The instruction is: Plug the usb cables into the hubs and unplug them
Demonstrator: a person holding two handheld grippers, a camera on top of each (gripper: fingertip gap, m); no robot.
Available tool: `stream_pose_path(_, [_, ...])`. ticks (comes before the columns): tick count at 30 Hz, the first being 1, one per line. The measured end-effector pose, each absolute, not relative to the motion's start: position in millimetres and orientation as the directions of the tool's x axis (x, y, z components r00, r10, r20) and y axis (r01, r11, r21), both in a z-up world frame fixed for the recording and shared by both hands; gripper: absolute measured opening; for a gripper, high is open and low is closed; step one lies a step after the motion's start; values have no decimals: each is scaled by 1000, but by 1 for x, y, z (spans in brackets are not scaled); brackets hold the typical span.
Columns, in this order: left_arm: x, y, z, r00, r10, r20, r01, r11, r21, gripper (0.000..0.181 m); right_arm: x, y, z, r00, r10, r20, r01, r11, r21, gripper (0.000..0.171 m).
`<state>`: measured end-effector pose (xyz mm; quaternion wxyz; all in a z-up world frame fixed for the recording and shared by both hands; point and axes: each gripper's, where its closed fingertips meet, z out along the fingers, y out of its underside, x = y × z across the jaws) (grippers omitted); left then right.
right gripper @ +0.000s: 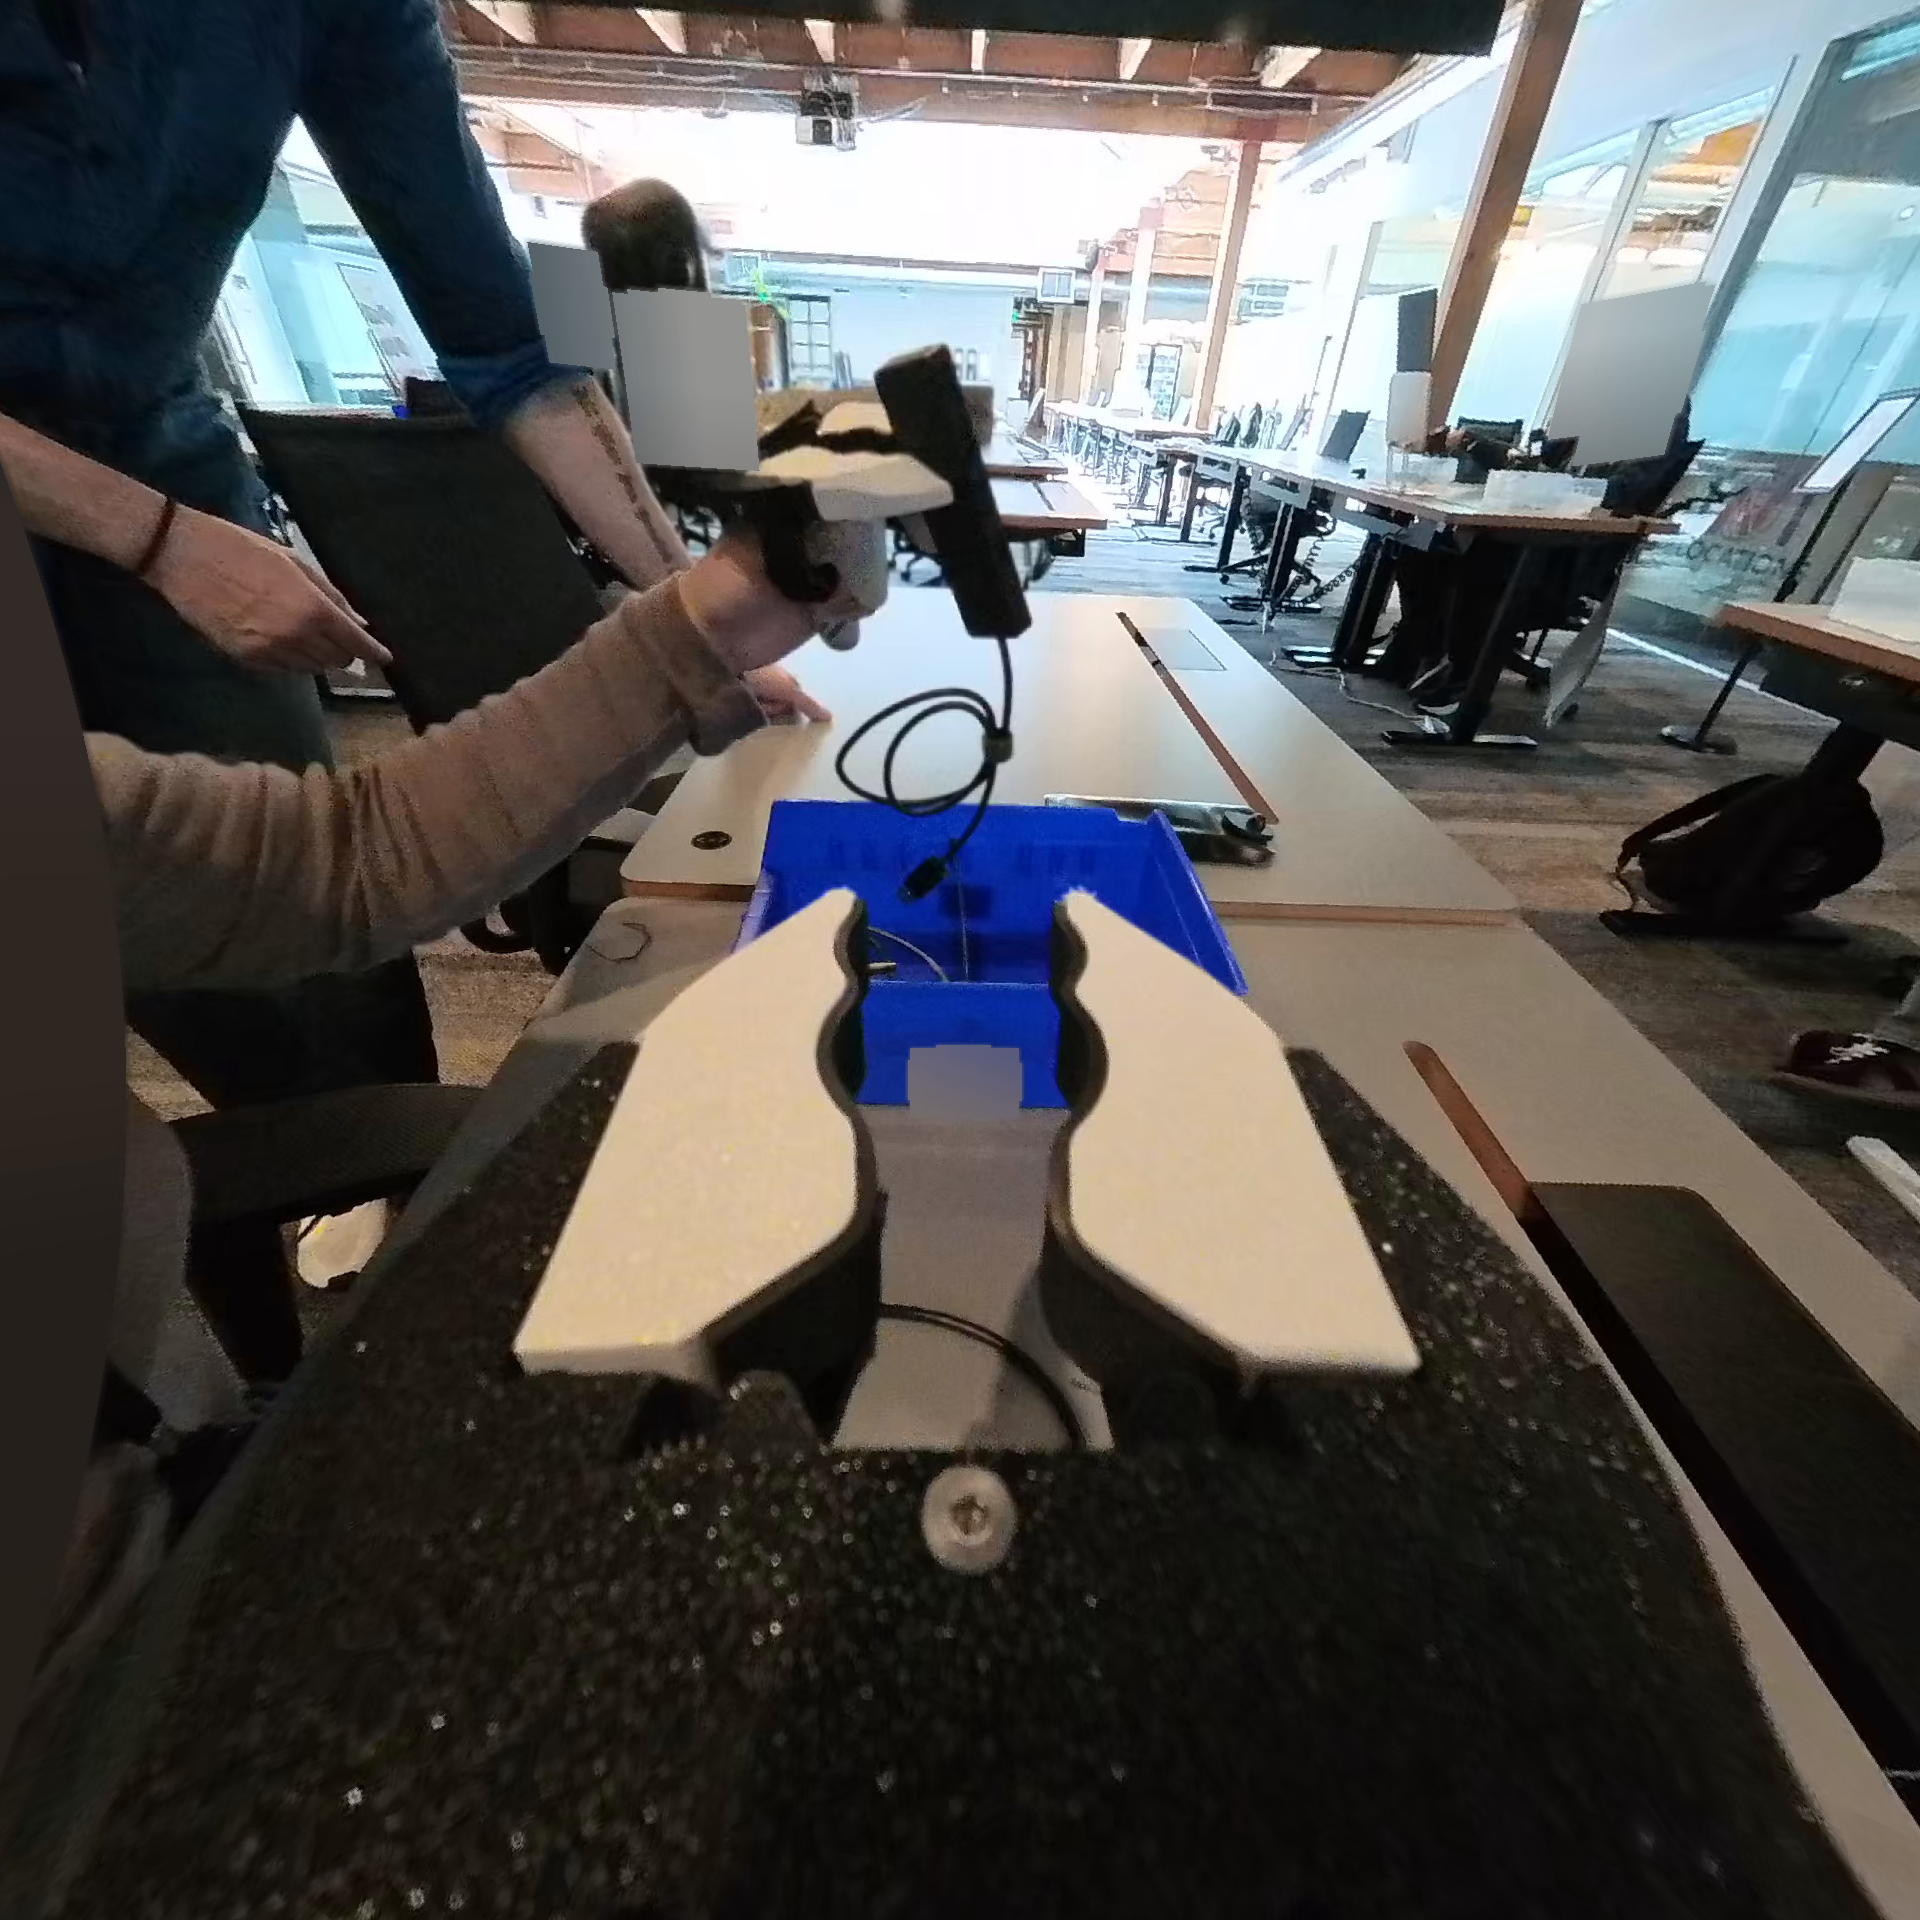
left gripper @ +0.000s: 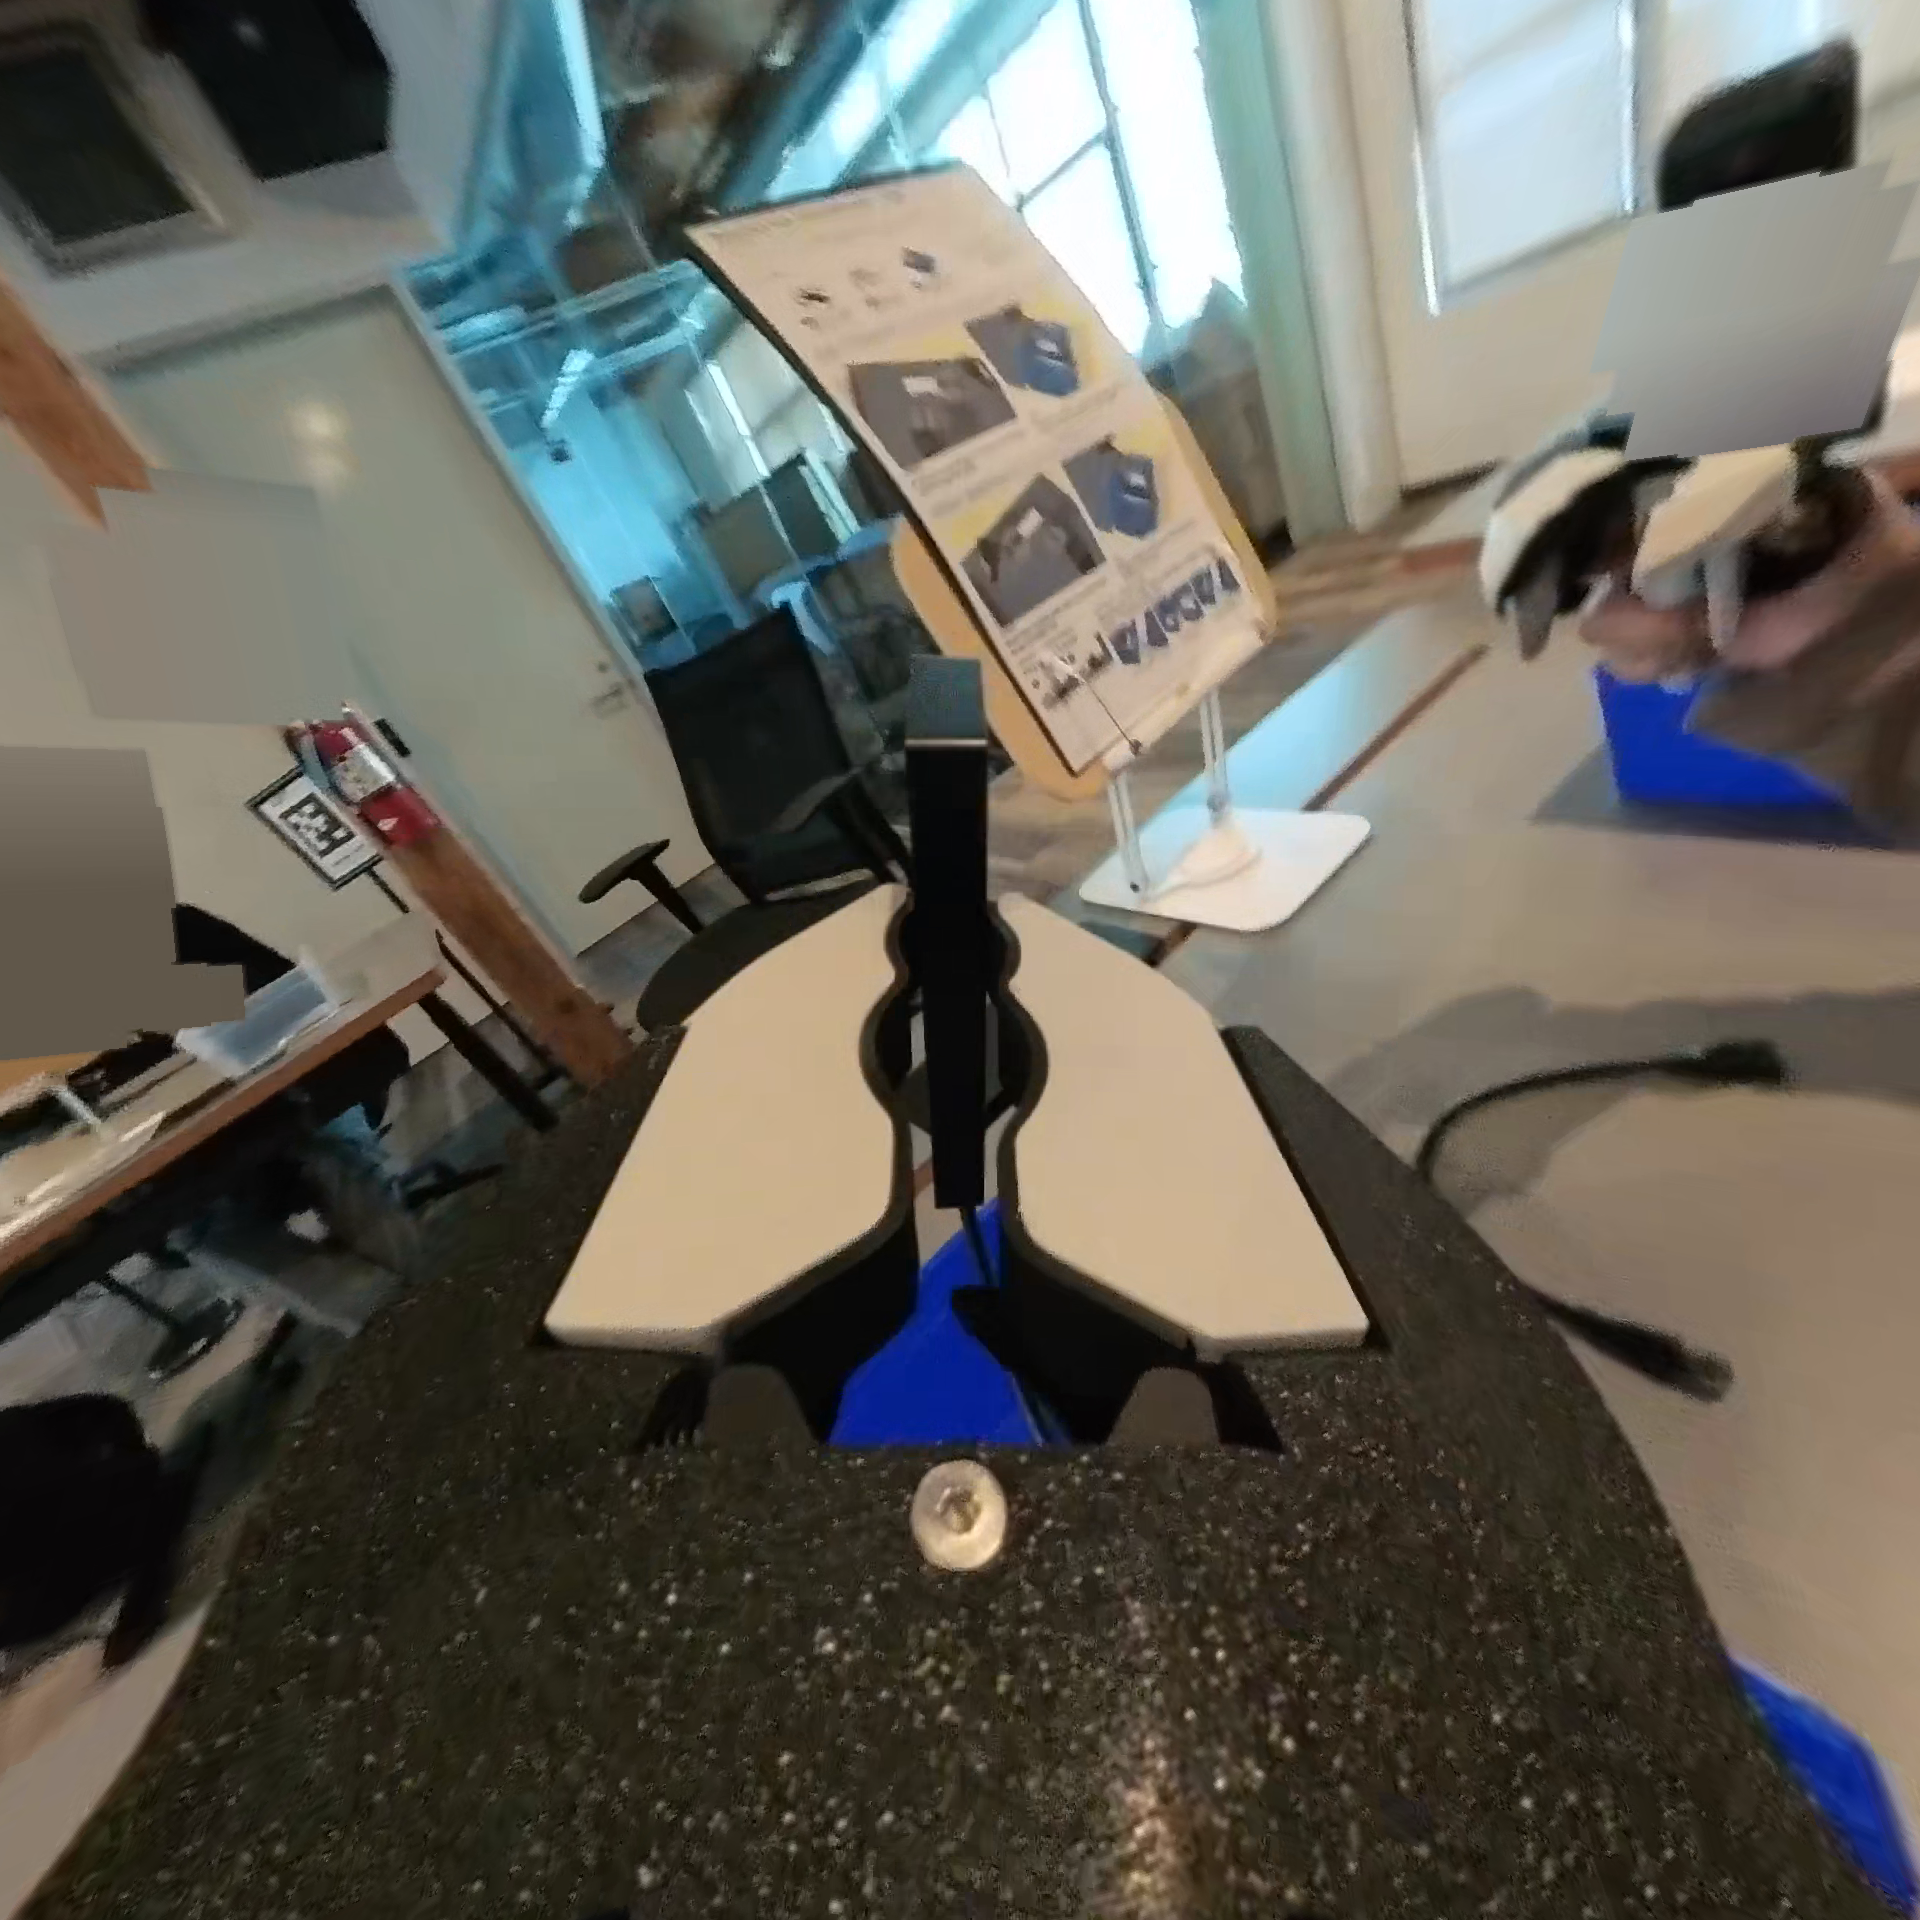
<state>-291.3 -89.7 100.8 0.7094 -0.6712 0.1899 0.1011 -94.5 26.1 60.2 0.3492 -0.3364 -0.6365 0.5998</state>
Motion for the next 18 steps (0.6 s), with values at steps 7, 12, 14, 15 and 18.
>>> stream_pose_path(7, [-315, -62, 84, 896, -214, -389, -412, -74, -908, 11, -95, 29, 59, -509, 859, 54, 16, 72, -997, 32])
stream_pose_path(12, [-334, -42, 24, 830, -369, -418, -550, -425, -719, 11, -99, 33, 54, -502, 864, 33, 39, 61, -997, 32])
stream_pose_path(14, [-345, -36, -1, 799, -419, -432, -602, -540, -588, 11, -105, 38, 45, -475, 879, 35, 79, 83, -993, 31])
stream_pose_path(15, [-351, -34, -14, 787, -441, -431, -616, -591, -521, 11, -109, 41, 33, -458, 888, 49, 123, 118, -985, 29])
stream_pose_path(18, [-361, -34, -55, 744, -532, -404, -658, -689, -304, 11, -127, 56, -29, -403, 915, 18, 396, 192, -898, 37])
